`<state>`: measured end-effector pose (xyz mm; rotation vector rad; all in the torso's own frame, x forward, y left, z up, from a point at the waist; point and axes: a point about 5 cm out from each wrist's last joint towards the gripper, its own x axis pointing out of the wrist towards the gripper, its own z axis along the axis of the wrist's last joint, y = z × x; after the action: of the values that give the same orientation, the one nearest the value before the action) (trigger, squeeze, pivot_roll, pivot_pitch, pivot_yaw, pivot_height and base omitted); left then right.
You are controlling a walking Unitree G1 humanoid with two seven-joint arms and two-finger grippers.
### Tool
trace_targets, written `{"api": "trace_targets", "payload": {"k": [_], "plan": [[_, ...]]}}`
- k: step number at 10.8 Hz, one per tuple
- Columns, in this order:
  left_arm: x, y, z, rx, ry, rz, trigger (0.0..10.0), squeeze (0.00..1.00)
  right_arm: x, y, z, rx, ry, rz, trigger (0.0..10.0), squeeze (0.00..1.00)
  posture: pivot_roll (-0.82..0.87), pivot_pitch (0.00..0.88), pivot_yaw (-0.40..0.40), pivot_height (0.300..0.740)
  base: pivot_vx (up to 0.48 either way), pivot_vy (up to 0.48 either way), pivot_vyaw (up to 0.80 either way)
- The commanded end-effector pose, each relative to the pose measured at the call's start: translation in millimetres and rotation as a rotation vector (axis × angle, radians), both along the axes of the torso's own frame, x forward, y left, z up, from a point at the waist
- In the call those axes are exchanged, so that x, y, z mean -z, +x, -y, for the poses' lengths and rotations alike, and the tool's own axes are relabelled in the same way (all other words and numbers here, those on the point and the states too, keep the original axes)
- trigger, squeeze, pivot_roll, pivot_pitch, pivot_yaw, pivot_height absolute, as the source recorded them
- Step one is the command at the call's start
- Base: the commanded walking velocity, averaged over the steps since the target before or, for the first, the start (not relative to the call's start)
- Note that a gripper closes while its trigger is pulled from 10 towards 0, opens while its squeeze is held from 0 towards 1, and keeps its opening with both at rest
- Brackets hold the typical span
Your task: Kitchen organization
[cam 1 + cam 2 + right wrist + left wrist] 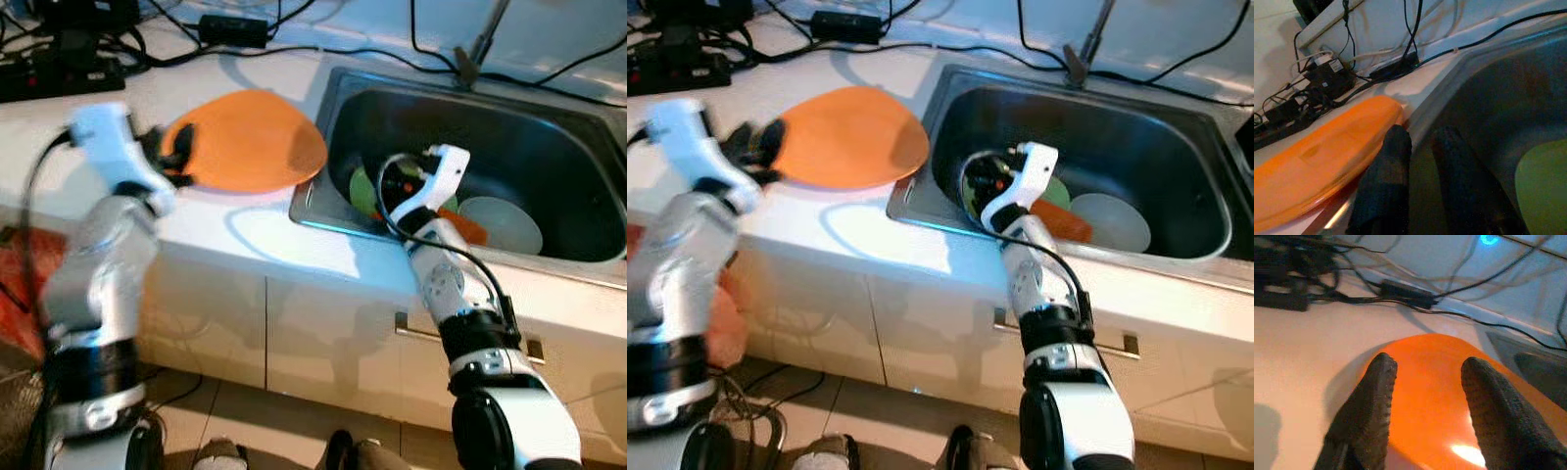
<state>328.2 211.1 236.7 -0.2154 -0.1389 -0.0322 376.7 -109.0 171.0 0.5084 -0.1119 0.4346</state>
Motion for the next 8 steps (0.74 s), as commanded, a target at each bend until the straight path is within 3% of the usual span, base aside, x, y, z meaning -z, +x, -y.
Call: {"api": "trace_targets", "payload": {"k": [1,3,6,7,8], "plan": [[-1.8,-4.6,-4.9,-0.024,-0.019,-0.002,10.0,1.0,0.0,-1.9,2.4,-0.008,0.017,-0.004,10.0,0.0,0.13,0.125,-0.068,0.74,0.0,0.0,0.0],[-4.0,-11.9,-11.7,-0.033,-0.084,-0.014,10.0,1.0,1.2,-3.3,1.6,-0.021,0.02,-0.014,10.0,0.0,0.13,0.117,-0.065,0.74,0.0,0.0,0.0],[8.4,-13.7,-16.9,-0.025,-0.173,-0.141,10.0,1.0,1.6,-4.7,1.3,-0.025,0.016,-0.023,10.0,0.0,0.13,0.114,-0.064,0.74,0.0,0.0,0.0],[10.5,-13.3,-13.5,0.016,-0.212,-0.183,10.0,0.0,1.1,-4.7,1.0,-0.026,0.015,-0.023,10.0,0.0,0.13,0.115,-0.064,0.74,0.0,0.0,0.0],[10.8,-13.3,-12.5,0.028,-0.227,-0.194,10.0,0.0,0.9,-4.7,0.9,-0.027,0.014,-0.023,10.0,0.0,0.13,0.115,-0.064,0.74,0.0,0.0,0.0]]}}
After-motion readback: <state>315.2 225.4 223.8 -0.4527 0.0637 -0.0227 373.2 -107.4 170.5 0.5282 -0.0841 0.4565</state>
